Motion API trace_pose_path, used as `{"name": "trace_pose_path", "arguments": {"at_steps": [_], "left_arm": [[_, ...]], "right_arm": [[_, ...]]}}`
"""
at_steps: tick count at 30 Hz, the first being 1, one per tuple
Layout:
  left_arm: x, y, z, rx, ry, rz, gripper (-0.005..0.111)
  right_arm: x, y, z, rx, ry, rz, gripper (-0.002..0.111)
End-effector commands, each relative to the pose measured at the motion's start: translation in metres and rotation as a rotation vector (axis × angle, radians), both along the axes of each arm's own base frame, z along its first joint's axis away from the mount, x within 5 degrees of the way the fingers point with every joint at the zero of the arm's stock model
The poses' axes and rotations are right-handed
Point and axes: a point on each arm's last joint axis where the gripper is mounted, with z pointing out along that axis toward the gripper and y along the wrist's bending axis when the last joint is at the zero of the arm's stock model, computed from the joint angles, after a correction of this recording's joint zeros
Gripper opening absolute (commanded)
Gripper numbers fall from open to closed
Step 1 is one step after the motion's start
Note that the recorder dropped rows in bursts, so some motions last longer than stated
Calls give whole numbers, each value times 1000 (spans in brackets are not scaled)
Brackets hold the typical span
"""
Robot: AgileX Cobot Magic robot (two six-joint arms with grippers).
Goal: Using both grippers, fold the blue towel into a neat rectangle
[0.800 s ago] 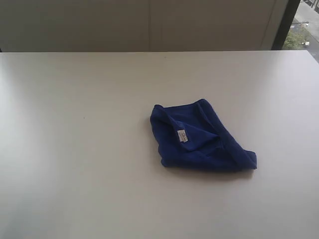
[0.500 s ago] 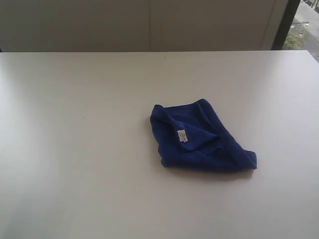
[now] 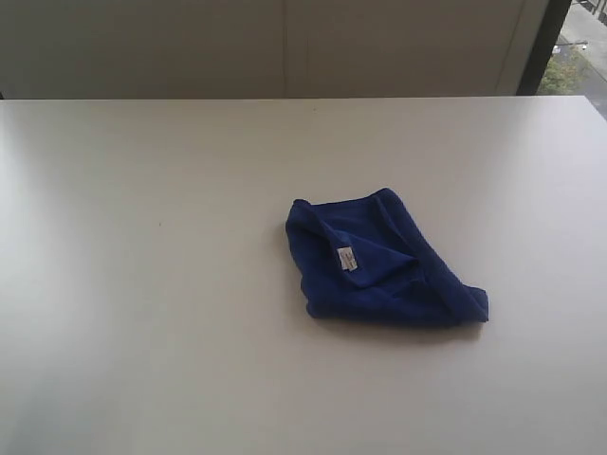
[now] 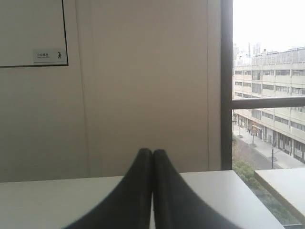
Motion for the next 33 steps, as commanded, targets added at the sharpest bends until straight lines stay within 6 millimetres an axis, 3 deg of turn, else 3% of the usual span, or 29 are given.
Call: {"name": "trace_pose_path", "arguments": {"at_steps": [1, 9, 18, 33], "left_arm": [[0, 0, -2, -13, 0, 4, 0], [0, 0, -2, -13, 0, 4, 0], [0, 0, -2, -13, 0, 4, 0], [0, 0, -2, -13, 0, 4, 0]], "right_arm": [[-1, 0, 0, -1, -21, -3, 0], [-1, 0, 2, -3, -39, -4, 0], [-8, 0, 19, -30, -234, -15, 0], [-12, 0, 25, -41, -320, -19, 0]]}}
